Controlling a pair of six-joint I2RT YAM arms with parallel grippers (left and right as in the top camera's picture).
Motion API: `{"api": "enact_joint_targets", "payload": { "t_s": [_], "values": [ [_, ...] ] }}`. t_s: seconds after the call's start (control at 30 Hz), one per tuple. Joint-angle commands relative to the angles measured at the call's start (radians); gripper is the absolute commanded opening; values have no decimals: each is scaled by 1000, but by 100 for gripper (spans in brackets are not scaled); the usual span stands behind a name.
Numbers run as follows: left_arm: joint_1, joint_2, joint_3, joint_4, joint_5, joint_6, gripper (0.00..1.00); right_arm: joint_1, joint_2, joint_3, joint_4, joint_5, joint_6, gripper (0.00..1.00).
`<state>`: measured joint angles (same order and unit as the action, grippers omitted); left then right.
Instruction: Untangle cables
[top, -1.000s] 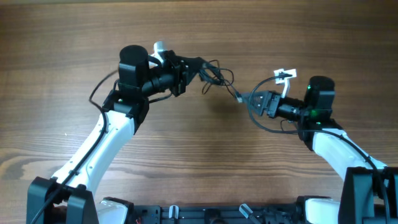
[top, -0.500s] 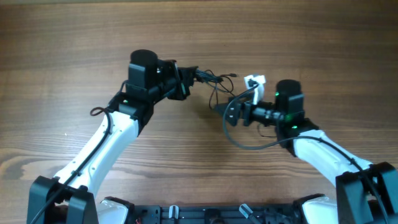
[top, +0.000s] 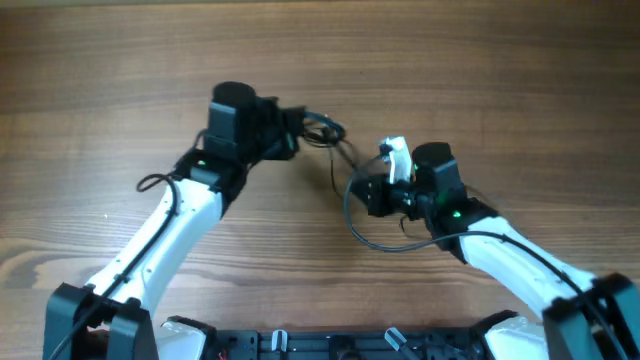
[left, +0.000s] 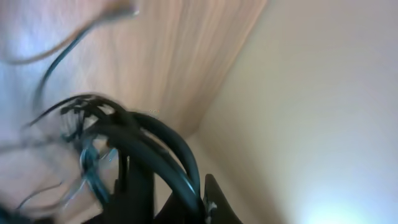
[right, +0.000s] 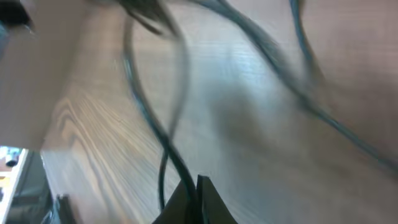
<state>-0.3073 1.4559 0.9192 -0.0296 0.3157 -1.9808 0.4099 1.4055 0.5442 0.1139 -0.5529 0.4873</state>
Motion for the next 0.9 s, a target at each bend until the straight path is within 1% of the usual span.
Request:
{"api": "enact_joint_targets", "payload": {
  "t_s": [0.0, 0.07, 0.1, 0.13, 0.2, 0.23, 0.27, 0.3, 0.33, 0.4, 0.47, 0.5, 0.57, 0.6, 0.67, 0.77, 0.8, 0.87],
  "values": [
    [68, -6, 17, 9, -100, 187, 4, 2, -128, -2, -128, 108, -24, 5],
    [70, -6, 17, 10, -101, 247, 4, 2, -195, -2, -185, 174, -25, 5],
    [69, -6, 17, 9, -99, 275, 4, 2, -228, -2, -208, 192, -25, 6],
    [68, -6, 17, 9, -90, 311, 4, 2, -256, -2, -228, 202, -29, 22],
    [67, -6, 17, 10, -81, 336, 4, 2, -296, -2, -270, 230, -50, 23],
    [67, -6, 17, 10, -79, 348, 4, 2, -315, -2, -302, 272, -39, 49],
    [67, -6, 17, 13, -55, 385, 4, 2, -333, -2, -336, 317, -33, 100],
    [68, -6, 17, 23, -18, 415, 4, 2, -348, -2, -362, 362, 0, 100],
    [68, -6, 17, 39, 23, 458, 4, -2, -362, -2, -383, 406, 64, 100],
    [68, -6, 17, 79, 135, 612, 4, -24, -389, -2, -395, 433, 150, 100],
    [67, -6, 17, 117, 287, 819, 4, -60, -412, -2, -362, 397, 176, 100],
    [67, -6, 17, 121, 359, 904, 4, -82, -418, -2, -325, 346, 165, 100],
    [67, -6, 17, 119, 546, 1088, 4, -119, -418, -2, -258, 237, 161, 100],
    [67, -6, 17, 118, 673, 1201, 4, -141, -414, -2, -217, 167, 130, 100],
    [67, -6, 17, 115, 849, 1367, 4, -190, -408, -2, -134, 17, -3, 100],
    [67, -6, 17, 116, 1017, 1487, 4, -251, -389, -2, -88, -195, -259, 100],
    [67, -6, 17, 116, 1071, 1523, 4, -272, -377, -2, -90, -267, -323, 100],
    [62, -6, 17, 116, 1155, 1564, 4, -299, -346, -2, -87, -381, -409, 100]
  ]
}}
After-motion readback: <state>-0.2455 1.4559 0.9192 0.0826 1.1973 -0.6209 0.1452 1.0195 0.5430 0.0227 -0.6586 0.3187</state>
